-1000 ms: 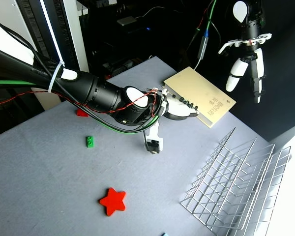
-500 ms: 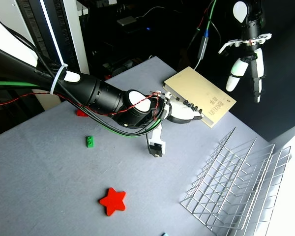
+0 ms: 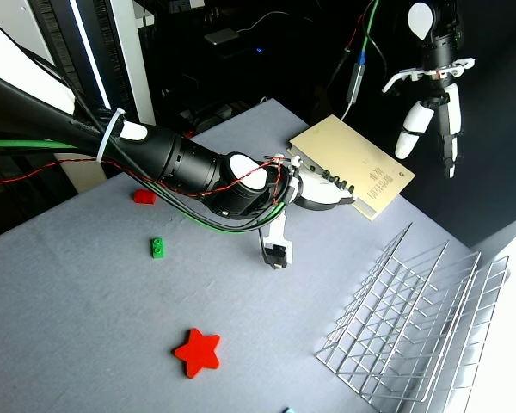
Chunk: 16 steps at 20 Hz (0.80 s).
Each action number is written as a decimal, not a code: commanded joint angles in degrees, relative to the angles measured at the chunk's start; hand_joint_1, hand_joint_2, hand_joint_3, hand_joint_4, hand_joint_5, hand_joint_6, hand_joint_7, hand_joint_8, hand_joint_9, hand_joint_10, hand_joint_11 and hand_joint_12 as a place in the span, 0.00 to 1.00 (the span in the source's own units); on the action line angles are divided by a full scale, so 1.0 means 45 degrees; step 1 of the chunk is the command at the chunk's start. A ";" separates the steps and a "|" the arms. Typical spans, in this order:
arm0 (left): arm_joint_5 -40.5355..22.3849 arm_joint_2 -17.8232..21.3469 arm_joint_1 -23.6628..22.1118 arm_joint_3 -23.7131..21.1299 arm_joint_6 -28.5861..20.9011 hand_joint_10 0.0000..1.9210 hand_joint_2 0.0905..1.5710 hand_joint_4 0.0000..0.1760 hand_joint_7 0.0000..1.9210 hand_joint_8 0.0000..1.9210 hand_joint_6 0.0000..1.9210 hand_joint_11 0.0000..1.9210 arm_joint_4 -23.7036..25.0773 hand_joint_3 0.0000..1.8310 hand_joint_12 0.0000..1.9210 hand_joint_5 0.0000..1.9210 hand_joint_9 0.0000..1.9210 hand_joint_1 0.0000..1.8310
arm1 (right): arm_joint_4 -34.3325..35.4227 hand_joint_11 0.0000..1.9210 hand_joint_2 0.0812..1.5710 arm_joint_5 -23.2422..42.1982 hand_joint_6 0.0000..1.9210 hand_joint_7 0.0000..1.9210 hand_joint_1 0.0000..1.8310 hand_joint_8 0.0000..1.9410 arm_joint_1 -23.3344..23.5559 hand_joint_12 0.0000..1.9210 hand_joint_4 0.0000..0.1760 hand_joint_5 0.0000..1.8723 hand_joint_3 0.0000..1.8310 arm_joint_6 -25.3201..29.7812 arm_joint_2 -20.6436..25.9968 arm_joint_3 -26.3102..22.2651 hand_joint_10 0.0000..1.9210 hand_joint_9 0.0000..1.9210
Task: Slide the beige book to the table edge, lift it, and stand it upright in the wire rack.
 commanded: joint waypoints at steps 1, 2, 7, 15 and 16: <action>0.0842 0.0163 0.0004 0.0055 -0.0060 0.00 0.65 0.00 0.00 0.00 0.00 0.00 0.0113 0.00 0.00 0.00 0.00 0.46 | 0.0470 0.00 0.73 0.0217 0.00 0.00 0.00 0.00 0.0062 0.00 0.00 0.00 0.00 0.0652 0.0316 -0.0345 0.00 0.00; 0.0842 0.0162 0.0006 0.0055 -0.0060 0.00 0.64 0.00 0.00 0.00 0.00 0.01 0.0110 0.00 0.00 0.00 0.00 0.46 | 0.0470 0.00 0.73 0.0196 0.00 0.00 0.00 0.00 0.0015 0.00 0.00 0.00 0.00 0.0755 0.0621 -0.0711 0.00 0.00; 0.0868 0.0209 0.0284 -0.0042 -0.0060 0.00 0.64 0.00 0.00 0.00 0.00 0.00 -0.0349 0.00 0.00 0.00 0.00 0.44 | 0.0467 0.00 0.72 -0.0483 0.00 0.00 0.00 0.00 -0.0418 0.00 0.00 0.00 0.00 0.0806 0.3677 -0.4054 0.00 0.00; 0.0821 0.0302 0.0438 -0.0364 -0.0060 0.00 0.65 0.00 0.00 0.00 0.00 0.00 -0.0642 0.00 0.00 0.00 0.00 0.46 | 0.0467 0.00 0.72 -0.0399 0.00 0.00 0.00 0.00 -0.0366 0.00 0.00 0.00 0.00 0.1481 0.9941 -0.9556 0.00 0.00; 0.0817 0.0298 0.0497 -0.0401 -0.0060 0.00 0.65 0.00 0.00 0.00 0.00 0.00 -0.0642 0.00 0.00 0.00 0.00 0.47 | 0.0470 0.00 0.72 -0.0354 0.00 0.00 0.00 0.00 -0.0304 0.00 0.00 0.00 0.00 0.1766 1.0764 -1.0209 0.00 0.00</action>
